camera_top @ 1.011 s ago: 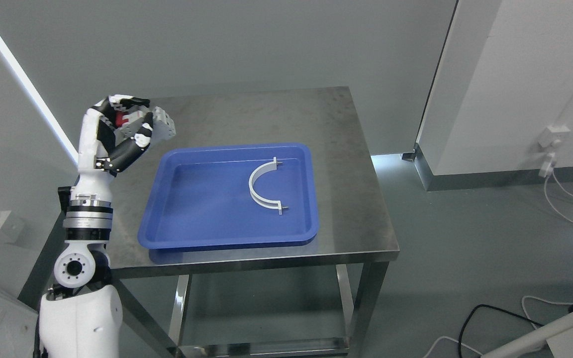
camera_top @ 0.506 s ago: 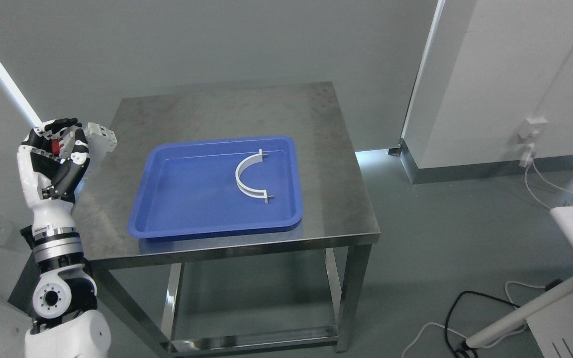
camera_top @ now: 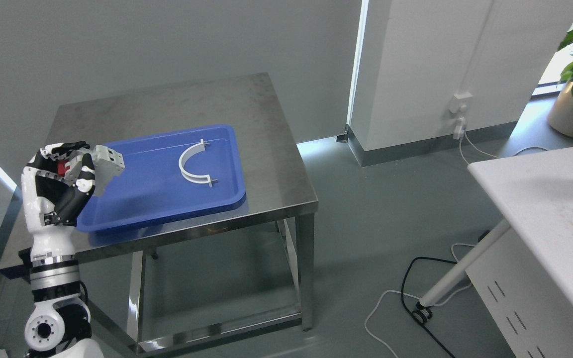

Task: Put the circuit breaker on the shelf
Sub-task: 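Carry the breaker in the left hand while turning toward the bin shelf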

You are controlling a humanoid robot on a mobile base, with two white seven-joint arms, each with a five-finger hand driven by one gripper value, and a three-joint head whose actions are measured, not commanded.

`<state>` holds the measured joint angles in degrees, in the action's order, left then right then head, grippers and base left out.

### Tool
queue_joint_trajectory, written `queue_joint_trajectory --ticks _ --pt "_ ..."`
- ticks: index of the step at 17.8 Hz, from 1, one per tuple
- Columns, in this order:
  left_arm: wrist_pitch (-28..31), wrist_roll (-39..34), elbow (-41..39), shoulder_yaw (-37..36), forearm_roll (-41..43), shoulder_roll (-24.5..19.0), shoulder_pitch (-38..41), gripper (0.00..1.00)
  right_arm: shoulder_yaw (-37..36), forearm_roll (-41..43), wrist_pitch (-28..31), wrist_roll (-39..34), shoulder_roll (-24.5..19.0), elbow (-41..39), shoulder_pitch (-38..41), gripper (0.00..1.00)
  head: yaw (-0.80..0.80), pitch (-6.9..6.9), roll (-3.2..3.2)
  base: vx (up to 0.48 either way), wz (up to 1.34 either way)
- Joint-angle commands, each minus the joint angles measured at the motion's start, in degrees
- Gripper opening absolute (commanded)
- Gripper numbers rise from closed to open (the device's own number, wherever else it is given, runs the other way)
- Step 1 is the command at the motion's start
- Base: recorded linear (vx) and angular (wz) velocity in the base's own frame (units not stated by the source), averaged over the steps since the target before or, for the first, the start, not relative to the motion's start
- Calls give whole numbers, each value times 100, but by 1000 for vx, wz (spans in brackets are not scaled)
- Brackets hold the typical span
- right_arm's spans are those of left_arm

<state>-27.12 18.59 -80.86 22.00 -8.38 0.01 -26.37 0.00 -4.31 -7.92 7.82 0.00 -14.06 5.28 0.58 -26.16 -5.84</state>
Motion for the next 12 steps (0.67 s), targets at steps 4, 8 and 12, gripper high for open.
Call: queue_joint_trajectory --ticks 4,8,12 --pt "-1127 1303 -386 234 -32 -101 800 3 114 0 1241 0 100 0 0 100 0 0 0 -239 -98" --pt "-1418 1587 -720 191 -32 -101 1063 3 114 0 1241 0 100 0 0 100 0 0 0 -265 77" --pt "-1524 1587 -914 173 -32 -101 1187 3 114 0 1241 0 100 0 0 100 0 0 0 -262 85"
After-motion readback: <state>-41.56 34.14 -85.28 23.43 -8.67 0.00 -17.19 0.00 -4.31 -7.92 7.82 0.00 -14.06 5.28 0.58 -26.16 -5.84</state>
